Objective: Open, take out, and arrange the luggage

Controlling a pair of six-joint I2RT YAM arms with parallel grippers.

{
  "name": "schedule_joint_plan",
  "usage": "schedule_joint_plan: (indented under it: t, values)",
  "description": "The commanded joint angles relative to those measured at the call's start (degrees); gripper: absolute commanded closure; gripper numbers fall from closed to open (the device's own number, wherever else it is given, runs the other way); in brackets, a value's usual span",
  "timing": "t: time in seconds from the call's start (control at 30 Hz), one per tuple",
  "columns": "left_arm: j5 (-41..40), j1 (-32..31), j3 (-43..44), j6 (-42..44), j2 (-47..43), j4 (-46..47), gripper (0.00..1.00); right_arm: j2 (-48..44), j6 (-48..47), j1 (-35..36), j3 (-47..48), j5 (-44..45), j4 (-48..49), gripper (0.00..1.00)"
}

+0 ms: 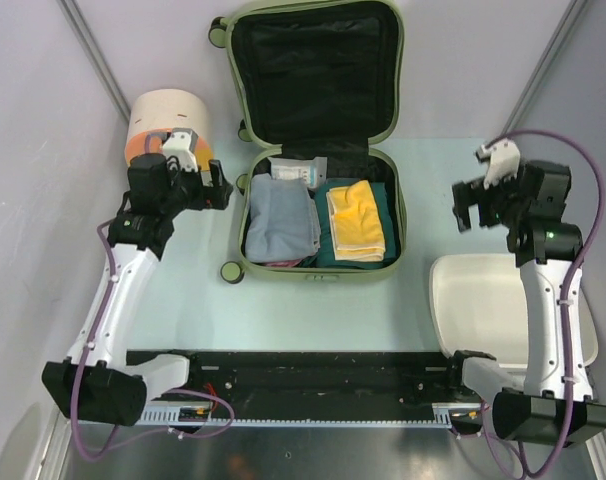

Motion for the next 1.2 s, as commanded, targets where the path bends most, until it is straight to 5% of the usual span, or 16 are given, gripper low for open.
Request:
schedule_joint_plan:
  t: [0.0,0.23,0.7,0.9,1.17]
  values:
    - [5.68,0.4,-1.79,7.17,-3.39,-7.56,0.0,-2.05,-3.03,-5.03,-6.59,-1.17,-22.9,0.0]
    - [5.95,0.49,-3.64,8.4,-4.1,-9.41,0.0,-1.88,-4.88,-4.96,-15.13,-2.84,-28.39,0.02]
    - [10.52,0.49,-0.83,1.99,5.04,-8.97,0.0,13.93,2.67,2.69,-16.8,0.24,-28.12,0.05]
    - [11.04,0.57,-0.92,-0.38,7.76,-6.78,0.0,18.59,2.76,5.92,-18.65,1.2,-27.6,0.2]
    - [16.58,0.49,4.43,-0.21,13.12,-6.69,0.0,21.23,-1.27,11.21,-16.63,5.16,-26.09,0.62]
